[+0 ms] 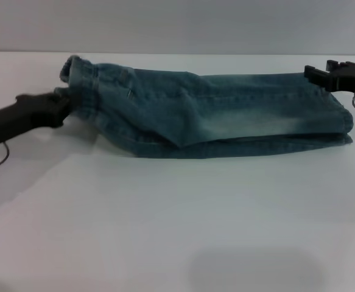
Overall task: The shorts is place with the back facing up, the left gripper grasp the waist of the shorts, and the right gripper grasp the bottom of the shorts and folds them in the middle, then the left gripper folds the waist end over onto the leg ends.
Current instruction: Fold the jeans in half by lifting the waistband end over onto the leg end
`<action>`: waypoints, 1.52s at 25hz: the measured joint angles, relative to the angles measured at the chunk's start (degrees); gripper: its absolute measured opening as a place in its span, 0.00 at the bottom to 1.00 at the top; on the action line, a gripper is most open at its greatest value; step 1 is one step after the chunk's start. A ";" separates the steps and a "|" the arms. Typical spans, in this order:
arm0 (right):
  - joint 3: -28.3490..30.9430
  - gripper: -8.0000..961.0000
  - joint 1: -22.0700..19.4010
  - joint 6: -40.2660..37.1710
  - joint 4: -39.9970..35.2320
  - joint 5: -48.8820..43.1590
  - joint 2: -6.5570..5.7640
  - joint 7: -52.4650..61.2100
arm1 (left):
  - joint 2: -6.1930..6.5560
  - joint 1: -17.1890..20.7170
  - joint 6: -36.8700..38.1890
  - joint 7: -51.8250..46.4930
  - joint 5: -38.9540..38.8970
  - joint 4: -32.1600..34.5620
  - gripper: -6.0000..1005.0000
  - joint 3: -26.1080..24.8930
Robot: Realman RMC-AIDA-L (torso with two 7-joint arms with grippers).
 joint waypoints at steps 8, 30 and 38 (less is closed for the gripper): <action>-0.06 0.57 1.76 0.44 1.15 0.02 0.34 -0.07 | 0.00 -2.11 6.08 -0.39 -4.54 2.05 0.08 -0.13; -13.12 0.57 9.98 4.16 10.20 5.13 0.93 -1.09 | 0.18 -8.90 13.54 -4.60 -11.64 6.87 0.07 0.18; -32.01 0.57 11.23 1.77 10.50 19.17 1.11 -0.20 | 0.31 -9.53 14.03 -5.08 -11.95 7.82 0.07 0.24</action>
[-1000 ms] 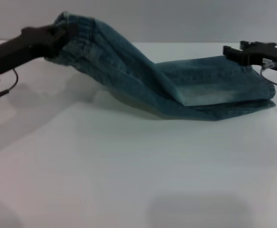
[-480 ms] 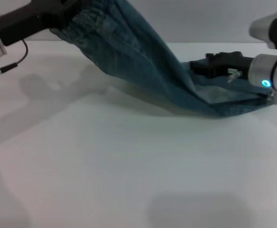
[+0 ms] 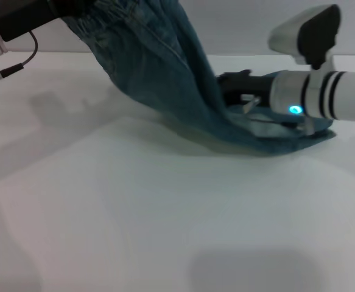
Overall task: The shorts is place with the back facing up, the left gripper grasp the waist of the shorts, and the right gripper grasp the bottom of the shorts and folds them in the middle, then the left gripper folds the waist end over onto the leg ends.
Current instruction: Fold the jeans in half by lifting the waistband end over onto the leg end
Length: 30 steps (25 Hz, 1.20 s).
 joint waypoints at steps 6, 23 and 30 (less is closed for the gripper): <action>-14.53 0.57 0.33 -2.24 -2.24 12.36 0.03 0.73 | 0.03 -0.68 -0.27 -0.03 0.18 0.13 0.07 0.04; -31.80 0.57 -1.17 0.40 -9.52 20.90 -0.30 5.23 | -0.03 -0.96 -1.26 0.58 0.36 -0.23 0.07 0.21; -24.22 0.57 -8.47 5.67 -10.21 20.63 -0.81 1.04 | -0.20 0.23 -1.60 0.74 0.36 -0.20 0.07 2.76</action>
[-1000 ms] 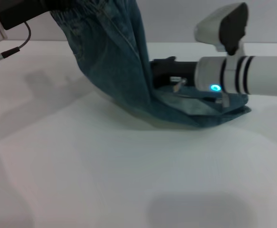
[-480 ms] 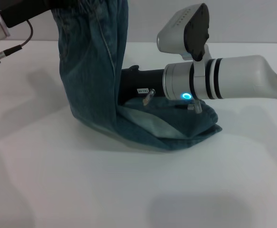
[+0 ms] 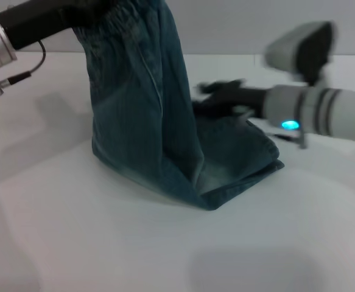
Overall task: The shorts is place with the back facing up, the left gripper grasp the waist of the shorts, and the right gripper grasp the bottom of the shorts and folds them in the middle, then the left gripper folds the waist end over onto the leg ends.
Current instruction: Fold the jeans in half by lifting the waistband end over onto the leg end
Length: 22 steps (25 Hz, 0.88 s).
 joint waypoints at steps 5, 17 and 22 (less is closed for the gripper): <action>14.26 0.57 -6.71 0.98 -2.71 0.19 0.05 -7.05 | -0.10 0.28 0.00 0.07 -0.01 0.43 0.07 3.60; 35.45 0.57 -11.54 -0.76 -2.21 0.86 -0.05 -12.96 | -0.86 -0.86 -5.57 0.17 -3.14 -1.19 0.07 13.25; 38.38 0.57 -11.93 -1.34 -1.44 0.91 -0.13 -13.50 | -0.80 -1.50 -7.73 0.19 -9.31 -2.82 0.07 18.92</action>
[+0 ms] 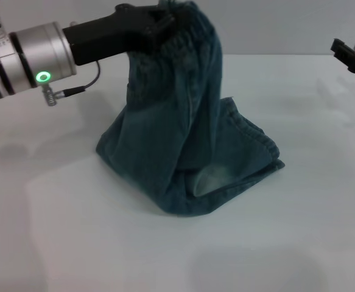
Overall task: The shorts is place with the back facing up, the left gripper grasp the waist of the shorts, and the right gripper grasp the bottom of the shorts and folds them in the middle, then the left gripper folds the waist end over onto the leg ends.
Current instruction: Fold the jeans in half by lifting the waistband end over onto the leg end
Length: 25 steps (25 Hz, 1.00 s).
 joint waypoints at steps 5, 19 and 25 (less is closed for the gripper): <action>1.47 0.57 0.12 0.00 0.77 0.00 -0.01 -0.98 | 0.06 -0.21 0.31 0.00 -3.65 -0.17 0.12 2.46; 2.91 0.57 0.35 -2.82 1.06 0.00 0.08 -1.62 | 0.21 3.75 2.59 3.39 -9.71 -0.08 0.53 2.49; 2.37 0.57 0.54 -20.45 -1.33 -0.48 -0.73 -0.42 | 0.07 10.30 3.49 13.87 -21.23 -1.35 0.78 2.50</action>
